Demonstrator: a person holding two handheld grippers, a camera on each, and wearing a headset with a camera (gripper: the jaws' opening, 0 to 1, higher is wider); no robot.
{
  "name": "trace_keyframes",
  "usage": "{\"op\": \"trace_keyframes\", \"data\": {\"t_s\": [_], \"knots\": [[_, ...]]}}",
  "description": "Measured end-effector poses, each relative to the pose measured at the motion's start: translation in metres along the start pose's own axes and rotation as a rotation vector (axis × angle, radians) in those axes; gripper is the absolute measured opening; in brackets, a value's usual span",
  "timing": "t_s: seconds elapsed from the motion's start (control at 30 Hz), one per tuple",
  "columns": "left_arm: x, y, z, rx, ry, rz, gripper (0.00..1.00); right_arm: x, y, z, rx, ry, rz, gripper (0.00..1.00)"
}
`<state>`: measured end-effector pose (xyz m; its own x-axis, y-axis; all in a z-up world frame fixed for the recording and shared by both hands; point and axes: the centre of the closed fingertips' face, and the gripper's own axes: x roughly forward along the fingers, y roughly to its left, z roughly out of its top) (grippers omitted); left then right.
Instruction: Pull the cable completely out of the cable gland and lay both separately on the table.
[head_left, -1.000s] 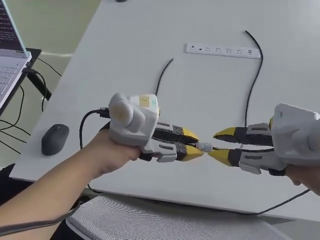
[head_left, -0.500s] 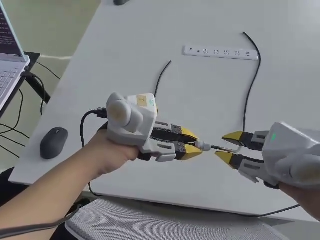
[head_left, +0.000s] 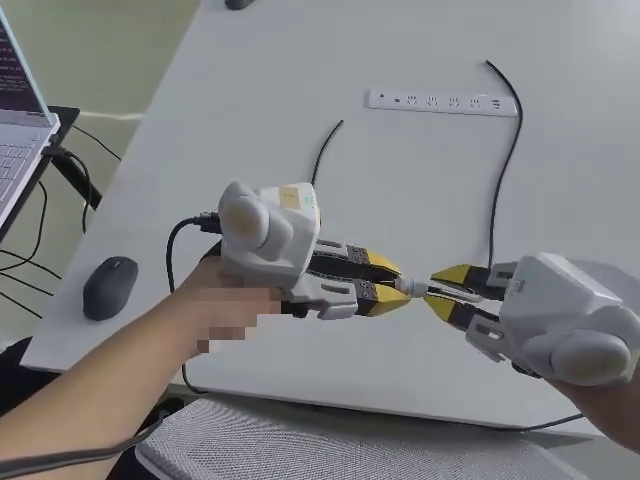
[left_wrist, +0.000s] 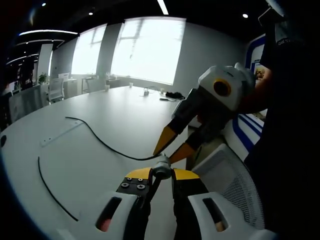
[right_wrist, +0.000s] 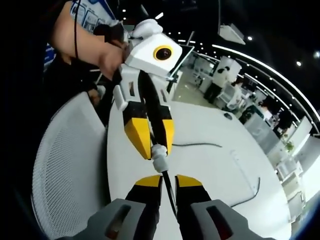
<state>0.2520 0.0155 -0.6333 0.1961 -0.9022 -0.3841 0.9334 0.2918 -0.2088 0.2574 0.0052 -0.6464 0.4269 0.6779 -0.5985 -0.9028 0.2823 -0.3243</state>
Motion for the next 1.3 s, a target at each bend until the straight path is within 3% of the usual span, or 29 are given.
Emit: {"op": "trace_keyframes", "data": {"t_s": [0.27,0.4,0.73,1.3], "knots": [[0.004,0.000,-0.004,-0.001,0.011,-0.002,0.15,0.003,0.005,-0.003,-0.055,0.021,0.007,0.01],[0.006,-0.001,-0.004,0.003,0.014,0.000,0.15,0.002,0.004,-0.005,-0.044,0.034,0.002,0.00],[0.006,-0.001,-0.004,0.015,0.021,0.011,0.15,0.003,0.002,-0.007,0.047,0.031,-0.010,0.00],[0.003,0.011,0.005,0.010,0.003,0.048,0.15,0.001,-0.018,-0.020,0.170,0.033,-0.046,0.00]]}}
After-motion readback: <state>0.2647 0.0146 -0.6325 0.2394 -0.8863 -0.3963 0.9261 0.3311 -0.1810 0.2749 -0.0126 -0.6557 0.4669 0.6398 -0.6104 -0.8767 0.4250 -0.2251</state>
